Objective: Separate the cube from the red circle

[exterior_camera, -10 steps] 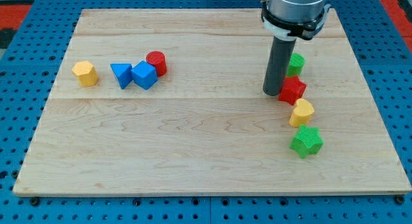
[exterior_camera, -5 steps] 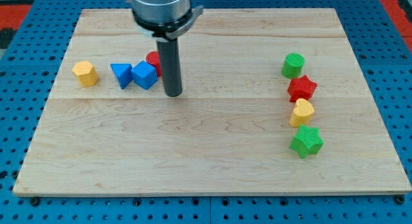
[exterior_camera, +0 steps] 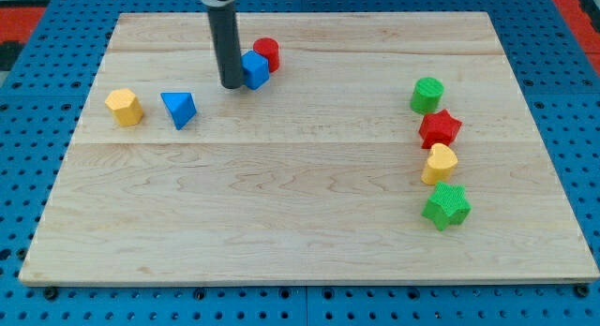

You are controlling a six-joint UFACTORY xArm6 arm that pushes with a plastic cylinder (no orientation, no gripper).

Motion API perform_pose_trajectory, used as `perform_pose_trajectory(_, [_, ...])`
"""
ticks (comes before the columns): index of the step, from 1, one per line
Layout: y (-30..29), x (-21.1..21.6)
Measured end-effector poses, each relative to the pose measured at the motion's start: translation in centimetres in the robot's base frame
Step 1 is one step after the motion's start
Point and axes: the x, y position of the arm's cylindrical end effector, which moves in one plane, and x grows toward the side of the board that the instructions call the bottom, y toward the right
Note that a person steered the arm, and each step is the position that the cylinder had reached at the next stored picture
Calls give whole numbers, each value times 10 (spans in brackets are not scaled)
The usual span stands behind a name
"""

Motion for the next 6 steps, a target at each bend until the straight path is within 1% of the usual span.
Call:
perform_pose_trajectory(1, [-49, -12])
perform_pose_trajectory(2, [1, -16])
perform_pose_trajectory(3, [79, -16])
perform_pose_trajectory(4, [132, -16])
perform_pose_trajectory(6, [138, -16])
